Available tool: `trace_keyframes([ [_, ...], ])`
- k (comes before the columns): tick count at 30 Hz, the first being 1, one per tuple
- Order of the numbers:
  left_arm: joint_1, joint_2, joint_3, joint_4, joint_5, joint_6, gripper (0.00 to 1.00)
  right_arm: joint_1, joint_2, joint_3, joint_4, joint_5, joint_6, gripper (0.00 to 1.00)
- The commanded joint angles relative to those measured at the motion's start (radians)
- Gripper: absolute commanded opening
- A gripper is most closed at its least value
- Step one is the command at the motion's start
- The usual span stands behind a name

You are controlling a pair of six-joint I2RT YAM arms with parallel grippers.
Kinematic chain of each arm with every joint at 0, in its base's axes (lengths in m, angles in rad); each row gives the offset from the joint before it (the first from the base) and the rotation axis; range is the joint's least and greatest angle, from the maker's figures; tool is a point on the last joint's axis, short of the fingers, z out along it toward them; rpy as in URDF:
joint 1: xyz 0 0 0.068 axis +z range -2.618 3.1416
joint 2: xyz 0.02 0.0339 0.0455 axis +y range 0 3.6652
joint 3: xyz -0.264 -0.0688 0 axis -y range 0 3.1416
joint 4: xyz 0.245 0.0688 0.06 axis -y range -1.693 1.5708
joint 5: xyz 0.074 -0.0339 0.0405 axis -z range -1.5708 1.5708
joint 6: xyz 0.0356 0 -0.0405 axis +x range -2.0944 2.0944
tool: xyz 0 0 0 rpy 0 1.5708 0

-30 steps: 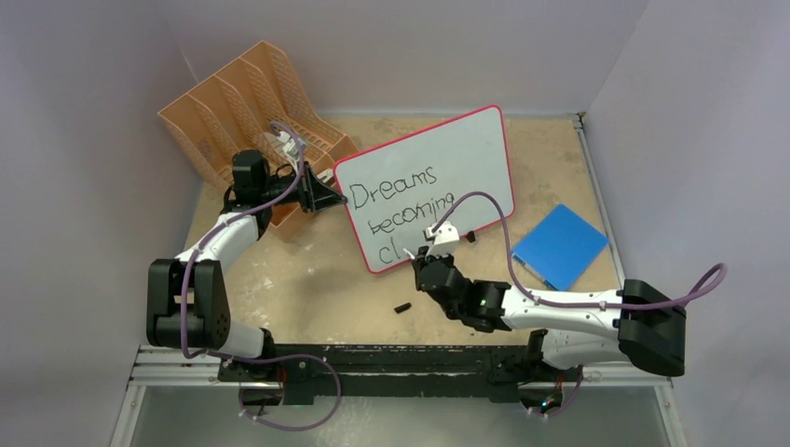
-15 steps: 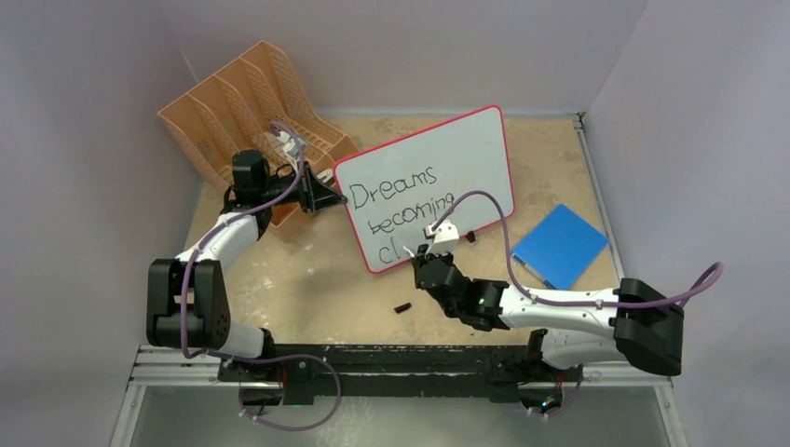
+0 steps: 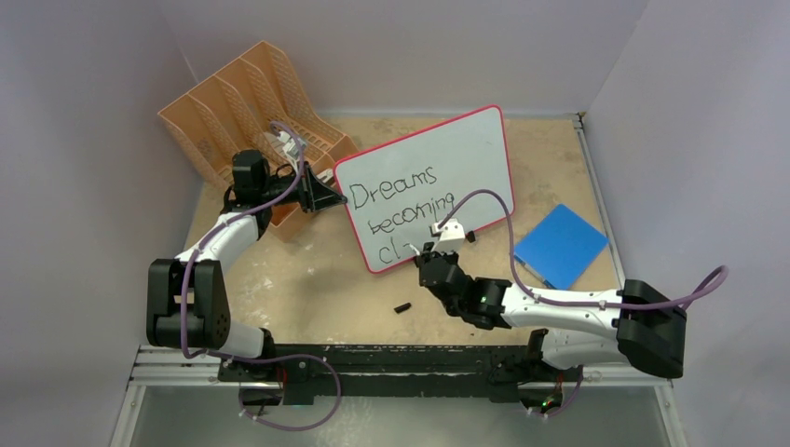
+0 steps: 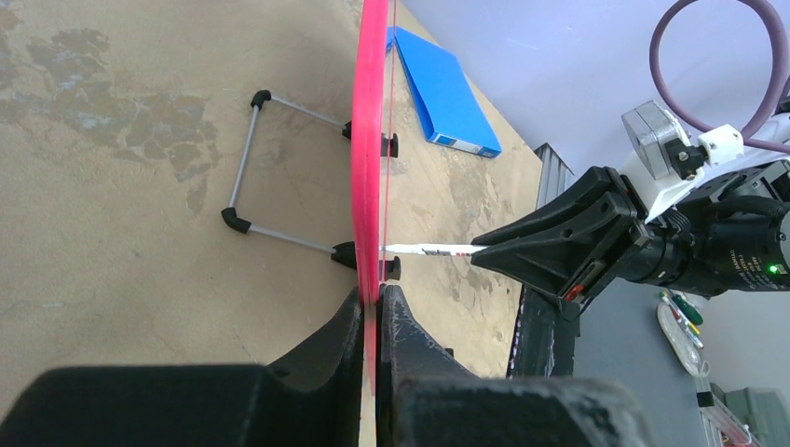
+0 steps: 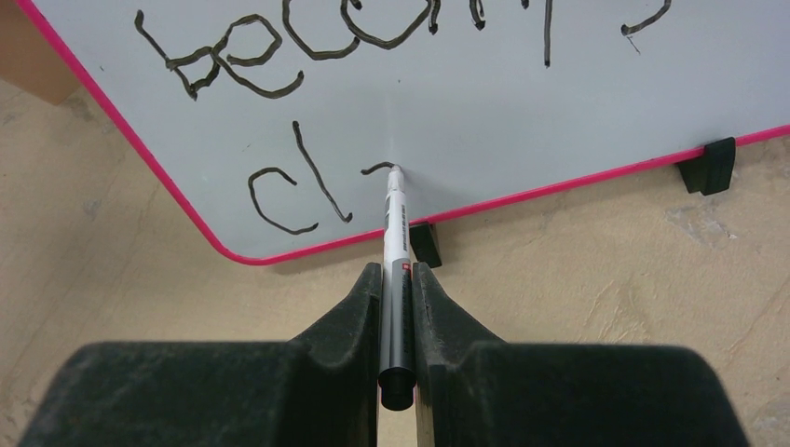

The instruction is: Write a sentence on the whiteboard

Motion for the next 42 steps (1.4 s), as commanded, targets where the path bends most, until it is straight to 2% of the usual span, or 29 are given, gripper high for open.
trace_keyframes([
  [1, 0.009, -0.016, 0.023, 0.034, 0.011, 0.011, 0.0, -0.011, -0.016, 0.012, -0.024, 0.069, 0.035, 0.0],
  [20, 0.008, -0.016, 0.023, 0.036, 0.012, 0.013, 0.0, -0.011, -0.022, 0.037, 0.054, 0.087, -0.045, 0.0],
  [33, 0.009, -0.015, 0.023, 0.036, 0.011, 0.011, 0.0, -0.011, -0.012, 0.039, 0.131, 0.003, -0.121, 0.0],
  [42, 0.009, -0.015, 0.023, 0.036, 0.011, 0.011, 0.0, -0.011, 0.021, 0.049, 0.11, -0.053, -0.117, 0.0],
])
